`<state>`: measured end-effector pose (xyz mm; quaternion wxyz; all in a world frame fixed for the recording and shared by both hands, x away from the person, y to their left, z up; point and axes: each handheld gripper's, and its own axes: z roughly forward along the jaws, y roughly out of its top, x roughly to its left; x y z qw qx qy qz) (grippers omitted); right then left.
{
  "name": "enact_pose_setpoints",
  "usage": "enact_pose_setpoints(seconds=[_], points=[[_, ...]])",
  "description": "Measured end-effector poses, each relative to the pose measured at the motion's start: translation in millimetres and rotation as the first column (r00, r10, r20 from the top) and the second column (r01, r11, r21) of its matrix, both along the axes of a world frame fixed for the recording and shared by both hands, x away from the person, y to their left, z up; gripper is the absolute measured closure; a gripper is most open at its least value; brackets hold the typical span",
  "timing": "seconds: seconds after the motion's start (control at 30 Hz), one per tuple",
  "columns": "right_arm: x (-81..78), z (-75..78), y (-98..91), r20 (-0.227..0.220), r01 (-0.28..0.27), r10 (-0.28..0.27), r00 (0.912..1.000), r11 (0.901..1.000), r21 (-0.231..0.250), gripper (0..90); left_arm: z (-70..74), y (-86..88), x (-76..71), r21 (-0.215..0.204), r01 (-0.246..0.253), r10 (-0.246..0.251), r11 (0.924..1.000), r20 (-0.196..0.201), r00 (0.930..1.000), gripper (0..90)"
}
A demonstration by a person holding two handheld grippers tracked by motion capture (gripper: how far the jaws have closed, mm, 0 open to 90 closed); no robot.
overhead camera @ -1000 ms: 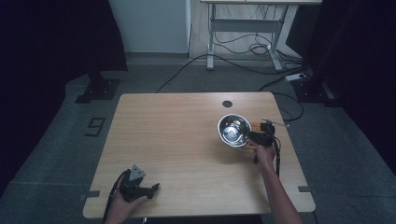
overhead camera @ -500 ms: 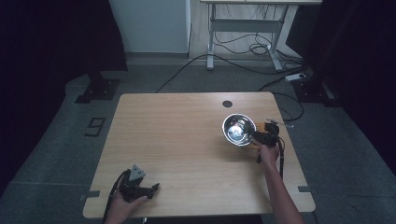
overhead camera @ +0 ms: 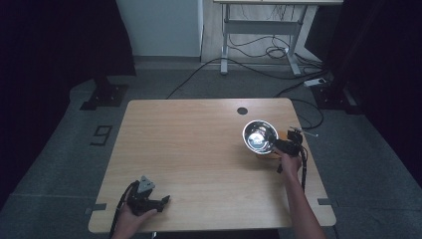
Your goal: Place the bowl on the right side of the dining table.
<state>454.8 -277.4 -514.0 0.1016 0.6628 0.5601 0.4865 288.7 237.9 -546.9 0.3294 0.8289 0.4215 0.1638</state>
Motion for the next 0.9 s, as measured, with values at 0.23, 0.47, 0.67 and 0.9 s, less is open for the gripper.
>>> enact_pose_setpoints(seconds=[0.23,0.47,0.67,0.9], points=[[4.2,-5.9,-10.2,-0.014,0.032,-0.032,0.9994,0.9995,-0.004,86.8,0.0,0.0,0.0,0.0,-0.001,0.001,1.0,0.0,1.0,12.4],[4.5,-10.1,-18.5,-0.022,0.065,-0.065,0.9976,0.9978,-0.011,86.8,0.0,-0.2,-0.1,0.0,-0.002,0.002,1.0,0.0,1.0,12.4],[5.2,-15.5,-27.3,-0.031,0.095,-0.095,0.995,0.9953,-0.021,86.8,0.0,-0.2,-0.1,0.0,-0.002,0.002,1.0,0.0,1.0,12.4],[5.5,-19.0,-35.4,-0.038,0.124,-0.125,0.9914,0.9919,-0.028,86.7,0.0,-0.2,-0.1,0.0,-0.003,0.003,1.0,0.0,1.0,12.4]])
